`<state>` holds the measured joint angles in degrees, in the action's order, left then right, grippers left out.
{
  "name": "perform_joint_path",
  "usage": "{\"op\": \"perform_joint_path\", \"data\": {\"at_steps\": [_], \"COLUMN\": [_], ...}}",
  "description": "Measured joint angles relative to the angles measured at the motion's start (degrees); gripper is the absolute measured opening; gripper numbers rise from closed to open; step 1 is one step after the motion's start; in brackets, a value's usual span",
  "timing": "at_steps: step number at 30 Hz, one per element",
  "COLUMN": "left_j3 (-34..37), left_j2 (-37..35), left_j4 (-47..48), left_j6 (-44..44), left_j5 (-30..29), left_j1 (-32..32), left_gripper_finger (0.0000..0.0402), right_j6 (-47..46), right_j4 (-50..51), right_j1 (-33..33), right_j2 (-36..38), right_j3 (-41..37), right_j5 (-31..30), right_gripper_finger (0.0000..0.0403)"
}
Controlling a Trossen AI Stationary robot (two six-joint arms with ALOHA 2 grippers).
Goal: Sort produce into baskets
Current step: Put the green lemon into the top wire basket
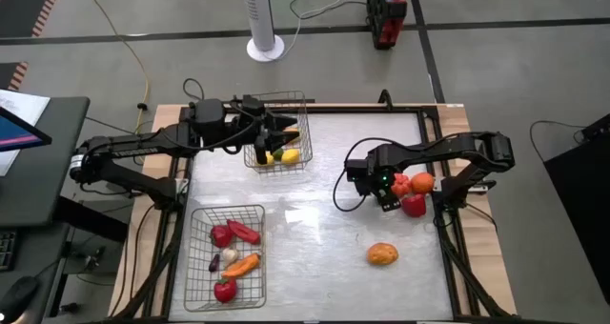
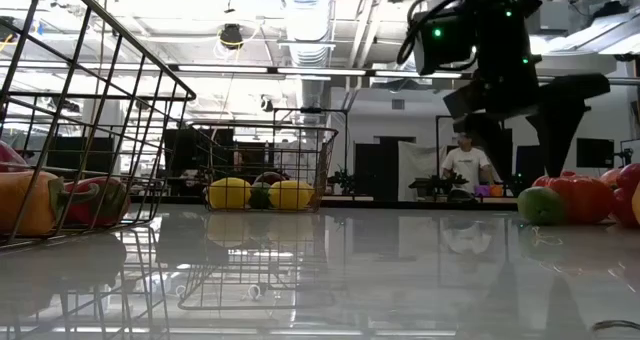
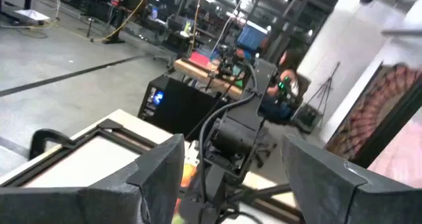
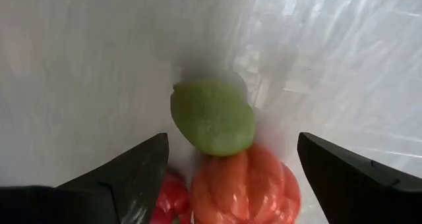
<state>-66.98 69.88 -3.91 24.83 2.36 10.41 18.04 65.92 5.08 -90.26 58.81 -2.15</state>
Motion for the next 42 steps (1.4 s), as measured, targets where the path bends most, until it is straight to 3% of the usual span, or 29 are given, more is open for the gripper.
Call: {"op": "perform_joint_path", "data": {"at_steps": [14,23,29,34,38,42], "left_j3": [0.00,0.00,0.00,0.00,0.00,0.00], "left_j2": [-0.11,-2.56,-6.26,-9.53,-11.30,-11.58], "left_j4": [3.34,3.81,5.71,6.49,8.24,9.24], "left_j6": [-6.35,-7.71,-7.44,-6.83,-5.17,-4.37], "left_j5": [1.92,0.31,-6.14,-10.69,-11.86,-12.09], "left_j1": [0.04,0.64,1.11,1.11,1.11,1.11], "left_gripper_finger": [0.0238,0.0238,0.0238,0.0238,0.0238,0.0238], "right_j6": [-1.68,-0.55,3.72,1.05,0.87,-0.20], "right_j4": [-6.94,-15.40,-12.89,-12.29,-11.15,-9.23], "right_j1": [-3.98,-5.90,-4.87,-3.60,-3.23,-3.04], "right_j2": [-0.02,-0.02,-0.02,-0.02,-0.02,-0.02], "right_j3": [-6.65,-6.63,-6.63,-6.29,-5.38,-4.30], "right_j5": [-0.91,0.33,0.57,3.21,5.51,5.34], "right_gripper_finger": [0.0345,0.0275,0.0212,0.0168,0.0184,0.0240]}}
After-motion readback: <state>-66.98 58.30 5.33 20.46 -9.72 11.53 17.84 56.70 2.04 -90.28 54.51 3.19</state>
